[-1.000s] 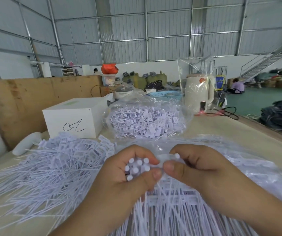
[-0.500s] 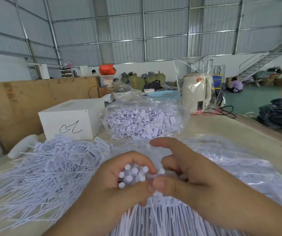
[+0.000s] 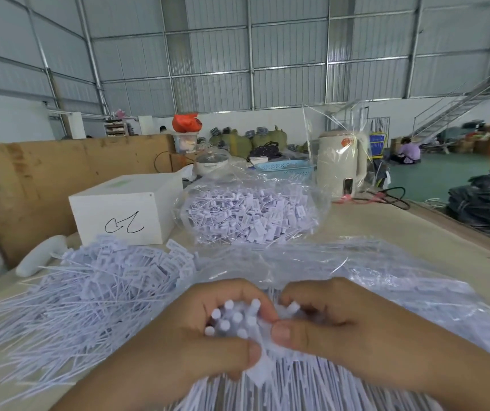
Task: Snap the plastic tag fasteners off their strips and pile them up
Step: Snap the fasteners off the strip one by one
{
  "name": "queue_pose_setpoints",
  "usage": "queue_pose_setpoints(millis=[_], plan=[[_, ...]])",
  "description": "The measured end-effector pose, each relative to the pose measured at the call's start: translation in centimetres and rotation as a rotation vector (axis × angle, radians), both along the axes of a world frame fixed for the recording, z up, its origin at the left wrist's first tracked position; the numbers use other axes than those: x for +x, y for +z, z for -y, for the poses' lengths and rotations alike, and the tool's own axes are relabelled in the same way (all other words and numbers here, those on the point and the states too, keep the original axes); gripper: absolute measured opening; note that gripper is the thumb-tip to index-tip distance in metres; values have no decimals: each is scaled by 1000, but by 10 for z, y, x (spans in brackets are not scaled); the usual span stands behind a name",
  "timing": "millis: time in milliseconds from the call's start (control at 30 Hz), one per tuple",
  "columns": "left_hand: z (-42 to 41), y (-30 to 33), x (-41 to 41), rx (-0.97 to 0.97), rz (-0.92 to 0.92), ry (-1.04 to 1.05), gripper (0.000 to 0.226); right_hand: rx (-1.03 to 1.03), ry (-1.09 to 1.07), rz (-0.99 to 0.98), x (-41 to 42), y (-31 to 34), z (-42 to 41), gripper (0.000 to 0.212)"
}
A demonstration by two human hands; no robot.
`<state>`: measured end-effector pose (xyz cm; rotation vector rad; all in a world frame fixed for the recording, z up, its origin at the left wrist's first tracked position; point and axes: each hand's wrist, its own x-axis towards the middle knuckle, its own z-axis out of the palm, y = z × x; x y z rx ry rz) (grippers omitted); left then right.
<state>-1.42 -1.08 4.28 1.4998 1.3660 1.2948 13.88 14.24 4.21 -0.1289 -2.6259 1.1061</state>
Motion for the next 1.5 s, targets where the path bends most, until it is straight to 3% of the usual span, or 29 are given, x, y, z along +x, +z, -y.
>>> queue_pose_setpoints(millis=[133,267,333,400,500,567,733,900,1067,1200,1267,1400,1500], plan=[[-6,-4,5,49,51,179,20,-95,-126,-43,-3,1,-1,46],[-13,-8,12,129,128,337,26,-54,-383,-276,-10,-1,3,41],[-13,-7,14,134,151,374,29,-40,-488,-392,-8,1,-4,54],[-11,-5,14,120,159,349,28,-137,-420,-406,-2,4,-10,63],[-7,-2,13,93,91,246,23,-347,-63,-180,1,6,-2,36],[-5,-2,12,80,70,163,26,-338,62,-69,-2,-2,3,46],[-2,-1,-1,-8,-22,-29,30,-365,106,-96,-5,-9,8,61],[3,7,-6,-101,18,-206,37,-318,104,-102,-6,-8,16,55],[2,4,-5,-87,-85,-99,32,-120,-99,-136,-9,-10,15,52],[0,0,-6,-13,-173,-7,21,-173,80,126,-3,-2,5,25],[1,-1,-9,-23,-163,37,15,-182,113,184,0,3,0,24],[-1,-3,-5,55,-64,62,20,-284,129,104,-1,5,-3,17],[-7,-8,1,159,-41,233,21,-274,37,10,-4,2,2,25]])
